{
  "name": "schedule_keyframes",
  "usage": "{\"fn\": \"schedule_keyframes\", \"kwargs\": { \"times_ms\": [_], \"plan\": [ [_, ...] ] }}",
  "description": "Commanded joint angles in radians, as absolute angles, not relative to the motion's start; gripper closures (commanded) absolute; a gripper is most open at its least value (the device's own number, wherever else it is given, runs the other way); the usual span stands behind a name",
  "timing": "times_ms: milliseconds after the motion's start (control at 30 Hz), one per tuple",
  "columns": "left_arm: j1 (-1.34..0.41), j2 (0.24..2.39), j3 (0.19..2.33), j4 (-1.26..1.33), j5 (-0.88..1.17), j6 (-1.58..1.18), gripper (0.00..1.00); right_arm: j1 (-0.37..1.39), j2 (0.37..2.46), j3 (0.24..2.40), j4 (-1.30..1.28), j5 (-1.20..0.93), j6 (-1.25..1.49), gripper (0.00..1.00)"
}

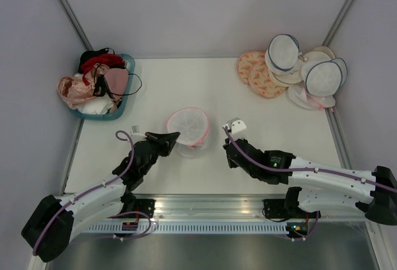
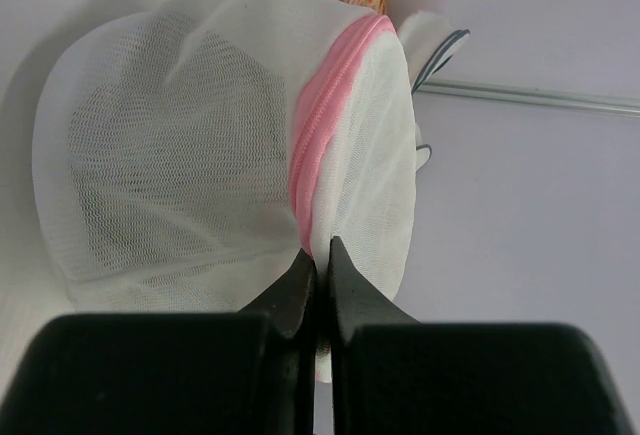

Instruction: Unzip the laundry bag and remove the bra

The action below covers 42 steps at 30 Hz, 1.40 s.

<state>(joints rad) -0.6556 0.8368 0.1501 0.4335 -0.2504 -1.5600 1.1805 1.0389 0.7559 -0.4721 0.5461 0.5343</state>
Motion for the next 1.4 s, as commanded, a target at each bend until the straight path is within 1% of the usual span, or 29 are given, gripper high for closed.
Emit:
{"fn": "schedule_keyframes", "kwargs": {
  "times_ms": [0,33,67,100,133,167,300,400,600,800,867,933,1000,1033,1067,1100,1267,1367],
  "plan": [
    [-0.644,0.839,0.149,0.446,-0.207,-1.491,0.98,1.180,1.022,0.750,-0.340,0.511,0.494,1.00],
    [-0.635,0.841,0.152,0.443,-0.187,-1.491,0.98,1.178,1.023,0.738,-0.295,0.479,0.454,1.00],
    [-0.634,0.842,0.153,0.449,-0.180,-1.493,0.98,1.178,1.026,0.720,-0.255,0.424,0.443,0.75],
    [-0.632,0.844,0.152,0.460,-0.172,-1.499,0.98,1.178,1.038,0.713,-0.182,0.388,0.434,0.55],
    [-0.630,0.845,0.152,0.460,-0.155,-1.508,0.98,1.178,1.048,0.709,-0.146,0.368,0.419,0.43],
    [-0.630,0.850,0.153,0.462,-0.146,-1.515,0.98,1.178,1.060,0.703,-0.117,0.362,0.417,0.38],
    [-0.630,0.877,0.146,0.489,-0.098,-1.587,0.98,1.178,1.121,0.695,0.039,0.345,0.400,0.39],
    [-0.630,0.894,0.153,0.495,-0.061,-1.611,0.98,1.178,1.164,0.709,0.090,0.345,0.393,0.42],
    [-0.630,0.919,0.147,0.540,-0.032,-1.646,0.98,1.178,1.256,0.761,0.081,0.354,0.385,0.46],
    [-0.621,0.894,0.153,0.531,-0.028,-1.641,0.98,1.178,1.269,0.746,0.071,0.373,0.390,0.49],
    [-0.618,0.903,0.156,0.531,-0.012,-1.638,0.98,1.178,1.264,0.735,0.078,0.382,0.390,0.52],
    [-0.617,0.914,0.158,0.535,-0.005,-1.640,0.98,1.178,1.264,0.735,0.078,0.387,0.384,0.52],
    [-0.615,0.931,0.152,0.554,-0.005,-1.647,0.98,1.178,1.272,0.741,0.069,0.399,0.380,0.54],
    [-0.614,0.933,0.152,0.561,0.027,-1.651,0.98,1.178,1.275,0.741,0.066,0.402,0.379,0.55],
    [-0.612,0.936,0.153,0.568,0.034,-1.652,0.98,1.178,1.276,0.738,0.064,0.406,0.379,0.59],
    [-0.611,0.940,0.155,0.569,0.038,-1.652,0.98,1.180,1.285,0.736,0.064,0.416,0.379,0.60],
    [-0.607,0.931,0.170,0.569,0.078,-1.658,0.98,1.175,1.304,0.732,0.061,0.434,0.376,0.60],
    [-0.606,0.907,0.172,0.555,0.078,-1.661,0.98,1.174,1.308,0.727,0.057,0.439,0.380,0.54]
  ]
}}
